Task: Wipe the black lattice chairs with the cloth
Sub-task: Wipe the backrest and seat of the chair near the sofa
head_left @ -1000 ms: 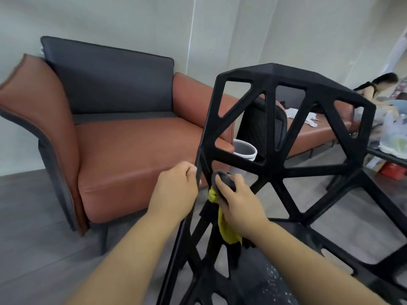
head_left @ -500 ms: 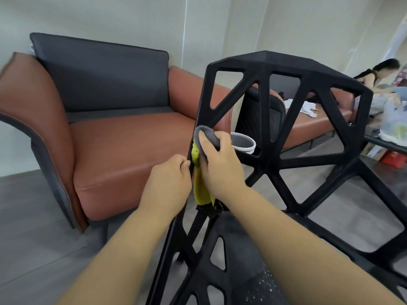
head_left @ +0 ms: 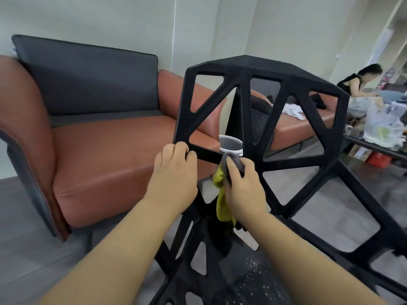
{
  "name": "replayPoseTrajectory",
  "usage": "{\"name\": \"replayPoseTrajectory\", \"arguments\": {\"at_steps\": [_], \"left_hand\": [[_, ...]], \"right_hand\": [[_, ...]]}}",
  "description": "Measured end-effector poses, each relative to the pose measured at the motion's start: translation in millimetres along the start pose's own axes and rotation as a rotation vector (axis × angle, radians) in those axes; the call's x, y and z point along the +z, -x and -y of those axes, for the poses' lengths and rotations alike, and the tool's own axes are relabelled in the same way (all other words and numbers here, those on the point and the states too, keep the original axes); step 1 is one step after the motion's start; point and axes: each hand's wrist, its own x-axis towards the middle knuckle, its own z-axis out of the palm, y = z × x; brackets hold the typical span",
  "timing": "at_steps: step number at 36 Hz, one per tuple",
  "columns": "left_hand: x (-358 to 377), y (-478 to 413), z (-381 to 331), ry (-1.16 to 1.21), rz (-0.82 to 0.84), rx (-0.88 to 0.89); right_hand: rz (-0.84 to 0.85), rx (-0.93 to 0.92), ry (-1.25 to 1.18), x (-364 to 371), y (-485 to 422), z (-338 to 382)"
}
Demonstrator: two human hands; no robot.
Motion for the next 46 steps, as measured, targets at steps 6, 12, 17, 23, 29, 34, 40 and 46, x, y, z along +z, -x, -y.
{"name": "replayPoseTrajectory", "arguments": {"at_steps": [6,12,17,23,29,34,40,46], "left_hand": [[8,-27,-29,-0.078,0.216,0.121],[34,-42,-38,-0.138,0.294,0.085],[38,-46,-42,-0.091,0.243,0.071],[42,-43,-40,-0.049,0.182,0.067],[42,-40,-43,-0.066,0.157,0.083],[45,-42,-50,-0.167,0.204,0.079],[57,-46,-60,-0.190,0.199,0.030],[71,-44,-66,-0.159,0.191,0.078]], "right_hand": [[0.074,0.000,0.144,-4,-13,-40],[0.120,0.095,0.220,7,22,-80],[0.073,0.262,0.056,10,18,-61],[0.279,-0.207,0.152,27,51,-30],[0.373,-0.288,0.278,15,46,-38],[0.182,0.098,0.257,-18,11,-71],[0.251,-0.052,0.403,-22,14,-97],[0.511,0.075,0.449,-32,57,-115]]}}
